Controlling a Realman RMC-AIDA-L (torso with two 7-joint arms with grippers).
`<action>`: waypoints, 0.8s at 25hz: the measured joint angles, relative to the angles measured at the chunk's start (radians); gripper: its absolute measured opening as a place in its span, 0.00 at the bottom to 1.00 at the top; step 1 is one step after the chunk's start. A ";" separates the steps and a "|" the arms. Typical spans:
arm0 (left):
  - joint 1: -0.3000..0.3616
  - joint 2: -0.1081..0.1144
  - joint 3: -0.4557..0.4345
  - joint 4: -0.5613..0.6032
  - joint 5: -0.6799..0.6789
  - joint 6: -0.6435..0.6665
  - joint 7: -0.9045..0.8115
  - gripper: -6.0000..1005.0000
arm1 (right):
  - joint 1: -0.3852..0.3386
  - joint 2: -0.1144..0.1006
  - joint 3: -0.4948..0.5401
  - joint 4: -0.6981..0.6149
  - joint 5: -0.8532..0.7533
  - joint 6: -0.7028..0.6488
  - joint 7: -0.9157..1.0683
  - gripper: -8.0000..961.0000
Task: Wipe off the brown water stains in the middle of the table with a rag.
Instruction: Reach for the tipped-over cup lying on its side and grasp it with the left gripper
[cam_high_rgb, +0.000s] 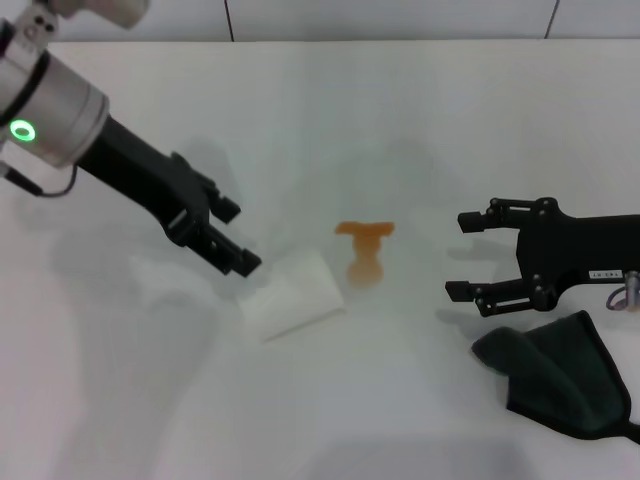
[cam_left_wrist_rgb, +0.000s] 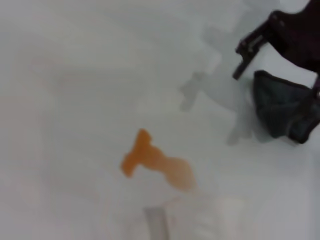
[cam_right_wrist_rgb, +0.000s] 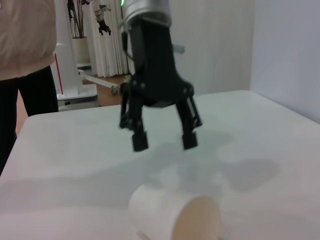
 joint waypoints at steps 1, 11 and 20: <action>0.008 0.001 0.000 0.014 0.001 -0.005 -0.009 0.85 | 0.001 0.000 0.000 0.000 0.000 0.000 0.000 0.89; 0.055 0.001 0.000 0.071 0.001 -0.080 -0.020 0.85 | 0.008 0.001 -0.001 0.009 0.000 0.001 -0.001 0.89; 0.054 0.003 0.000 0.182 0.004 -0.165 -0.021 0.85 | 0.006 0.002 -0.002 0.011 0.000 0.001 -0.001 0.89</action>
